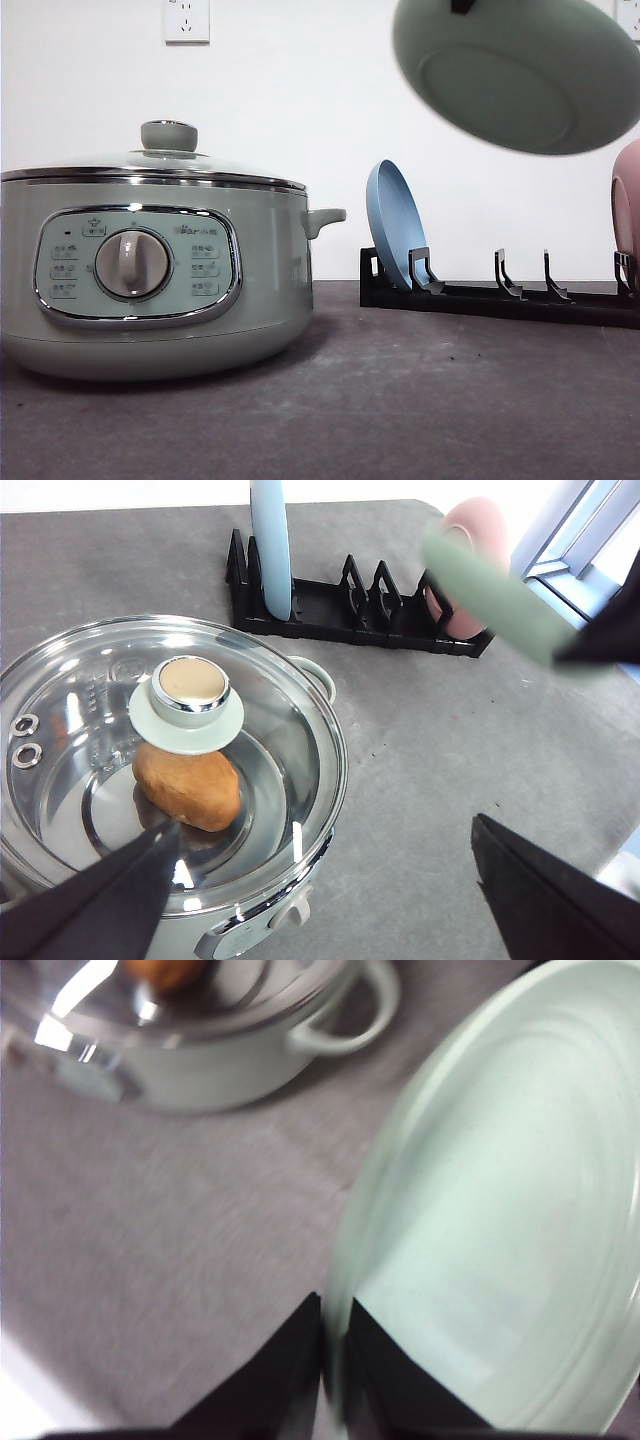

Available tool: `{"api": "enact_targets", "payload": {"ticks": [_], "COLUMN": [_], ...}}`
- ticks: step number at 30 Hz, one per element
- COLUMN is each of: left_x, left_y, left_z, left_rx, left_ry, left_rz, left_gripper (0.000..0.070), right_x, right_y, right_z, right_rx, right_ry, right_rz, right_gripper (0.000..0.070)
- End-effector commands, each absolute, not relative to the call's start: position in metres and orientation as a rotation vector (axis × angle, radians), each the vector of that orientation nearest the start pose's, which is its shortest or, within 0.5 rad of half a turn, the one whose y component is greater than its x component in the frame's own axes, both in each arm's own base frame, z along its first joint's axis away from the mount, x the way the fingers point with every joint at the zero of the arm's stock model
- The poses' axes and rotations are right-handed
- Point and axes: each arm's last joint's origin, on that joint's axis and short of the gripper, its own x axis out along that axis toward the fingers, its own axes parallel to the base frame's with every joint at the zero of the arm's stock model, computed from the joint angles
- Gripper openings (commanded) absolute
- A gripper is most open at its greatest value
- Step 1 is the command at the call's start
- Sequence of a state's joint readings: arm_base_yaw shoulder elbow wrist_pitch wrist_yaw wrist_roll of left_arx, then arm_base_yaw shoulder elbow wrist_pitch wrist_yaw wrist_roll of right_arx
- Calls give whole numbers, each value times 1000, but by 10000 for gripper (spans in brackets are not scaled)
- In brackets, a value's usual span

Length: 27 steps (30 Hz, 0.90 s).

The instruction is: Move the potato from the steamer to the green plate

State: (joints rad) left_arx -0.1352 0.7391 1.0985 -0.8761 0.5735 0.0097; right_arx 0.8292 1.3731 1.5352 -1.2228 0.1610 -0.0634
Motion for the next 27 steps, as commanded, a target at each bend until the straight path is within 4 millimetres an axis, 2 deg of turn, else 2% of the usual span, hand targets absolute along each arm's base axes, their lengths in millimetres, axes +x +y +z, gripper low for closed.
{"api": "enact_targets", "payload": {"ticks": [1,7,13,19,27], "left_x": [110,110,110,110,110], "left_y": [-31,-31,-31,-31,-31], "left_z": [384,384,384,384,384], "left_rx": [-95,-95,-95,-96,-96], "left_ry": [486,486,486,486,486], "left_rz": [-703,-703,-703,-702,-702], "left_gripper": [596,596,596,596,596], "right_x": [165,144,133,132,134], "right_y": [189,208,216,219,227], "right_z": [369,326,285,253,221], "right_rx": [-612,-745,-800,-836,-861], "right_ry": [939,985,1003,1039,1058], "right_rz": [650,676,693,688,689], "right_gripper": [4,4,4,4,4]}}
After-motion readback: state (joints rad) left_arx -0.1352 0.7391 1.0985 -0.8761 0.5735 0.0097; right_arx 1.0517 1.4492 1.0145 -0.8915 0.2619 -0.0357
